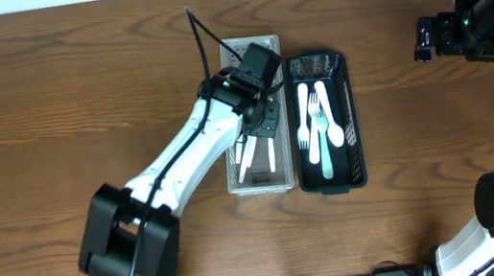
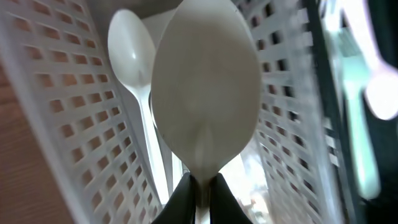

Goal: Pack container
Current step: 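Place the last spoon into the white basket with the left gripper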

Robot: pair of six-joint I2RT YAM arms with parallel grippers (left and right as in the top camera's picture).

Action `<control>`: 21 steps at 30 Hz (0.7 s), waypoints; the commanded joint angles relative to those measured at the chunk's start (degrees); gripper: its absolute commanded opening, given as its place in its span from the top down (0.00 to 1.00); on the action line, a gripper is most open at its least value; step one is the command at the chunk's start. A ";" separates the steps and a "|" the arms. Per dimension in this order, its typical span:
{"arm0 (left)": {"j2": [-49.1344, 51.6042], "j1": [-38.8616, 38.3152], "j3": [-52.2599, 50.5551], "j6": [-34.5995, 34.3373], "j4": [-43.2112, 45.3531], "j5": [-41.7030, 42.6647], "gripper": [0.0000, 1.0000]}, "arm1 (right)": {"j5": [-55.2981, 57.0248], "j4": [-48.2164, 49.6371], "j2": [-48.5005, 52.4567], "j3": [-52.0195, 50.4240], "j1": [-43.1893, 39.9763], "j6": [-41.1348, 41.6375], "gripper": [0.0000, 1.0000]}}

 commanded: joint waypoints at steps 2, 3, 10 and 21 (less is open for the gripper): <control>0.90 0.94 0.74 1.16 0.96 -0.68 0.78 | -0.42 -0.07 0.39 -0.09 -0.04 0.02 0.01; 0.90 1.01 0.74 1.16 1.18 -0.68 0.75 | -0.42 -0.09 0.39 -0.09 -0.04 0.02 0.01; -1.40 1.03 2.43 2.89 0.24 -1.81 0.51 | -0.42 0.33 0.39 -0.09 -0.04 0.02 0.01; -16.02 12.00 4.28 3.04 4.33 -15.56 0.02 | -0.15 16.85 0.42 -0.09 7.85 0.00 0.01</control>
